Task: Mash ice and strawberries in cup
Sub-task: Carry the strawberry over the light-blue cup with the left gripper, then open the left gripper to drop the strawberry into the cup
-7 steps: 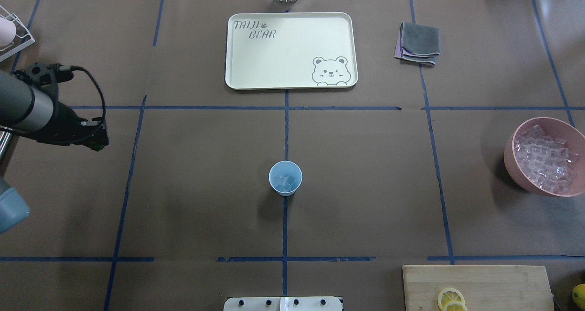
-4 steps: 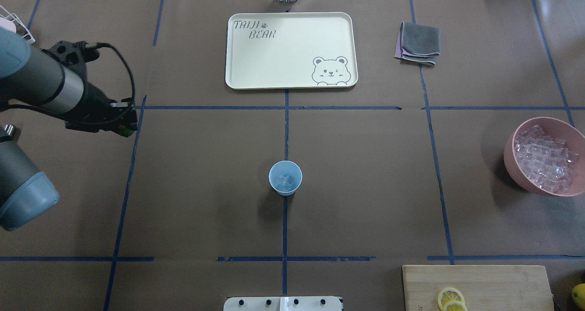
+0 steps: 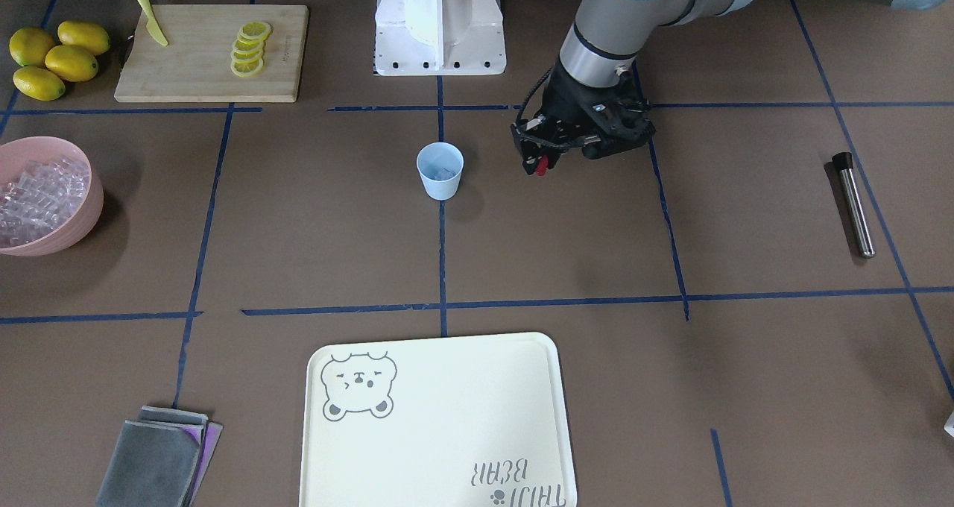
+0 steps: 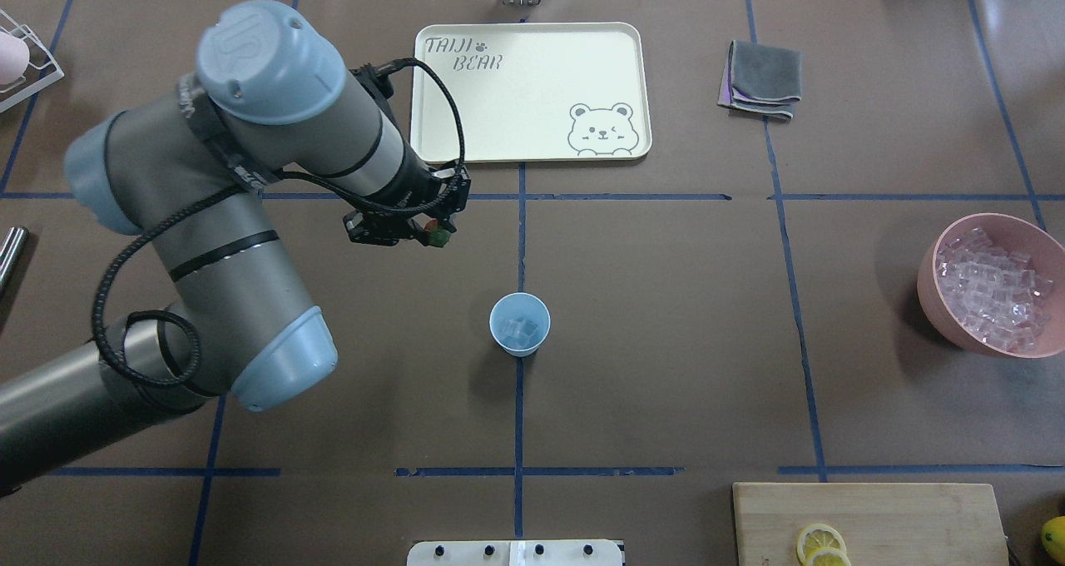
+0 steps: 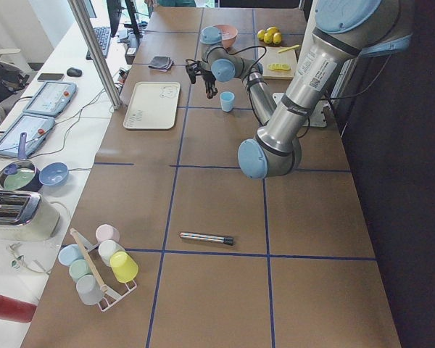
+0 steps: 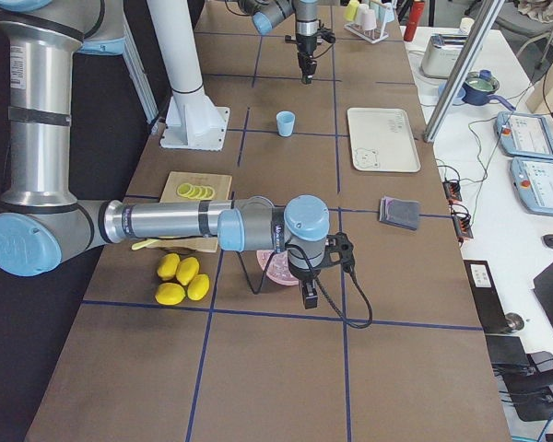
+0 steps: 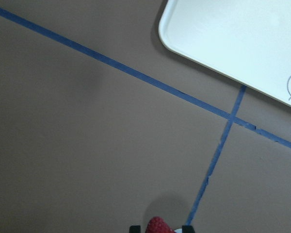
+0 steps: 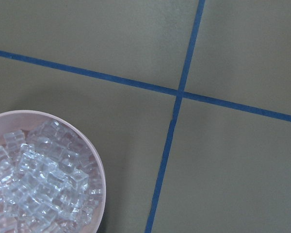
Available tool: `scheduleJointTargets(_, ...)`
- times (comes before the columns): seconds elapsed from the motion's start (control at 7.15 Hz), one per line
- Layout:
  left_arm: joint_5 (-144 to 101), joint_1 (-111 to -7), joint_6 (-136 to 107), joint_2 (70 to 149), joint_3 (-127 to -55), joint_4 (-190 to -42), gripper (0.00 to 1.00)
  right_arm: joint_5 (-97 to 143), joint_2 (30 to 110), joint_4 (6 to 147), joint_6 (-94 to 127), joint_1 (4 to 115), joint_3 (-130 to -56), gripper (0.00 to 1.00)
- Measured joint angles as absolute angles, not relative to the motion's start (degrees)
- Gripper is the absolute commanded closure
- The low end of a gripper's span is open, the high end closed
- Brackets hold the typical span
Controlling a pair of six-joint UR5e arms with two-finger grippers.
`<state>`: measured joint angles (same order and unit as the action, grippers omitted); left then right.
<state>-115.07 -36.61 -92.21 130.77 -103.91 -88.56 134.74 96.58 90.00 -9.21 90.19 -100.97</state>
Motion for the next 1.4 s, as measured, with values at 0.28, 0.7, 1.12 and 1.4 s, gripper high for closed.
scheduleJointTargets(0.28,-110.53,-31.1,-95.44,133.4,-100.04,-90.96,1.0,133.81,98.05,88.44,-9.05,90.19,-100.93,0.01)
scheduleJointTargets(0.7,-107.58,-26.88,-97.02,134.34,-97.32,-92.54,1.0,133.66,98.37,88.16,-8.69,90.18,-100.9,0.01)
scheduleJointTargets(1.12,-107.41,-25.93,-97.07,134.46,-96.84,-92.72,0.26,133.7,98.33,88.16,-8.5,90.18,-100.94,0.01)
scheduleJointTargets(1.4,-107.34,-25.8,-96.65,134.53,-96.78,-92.72,0.08,133.7,98.19,88.15,-8.51,90.18,-100.98,0.01)
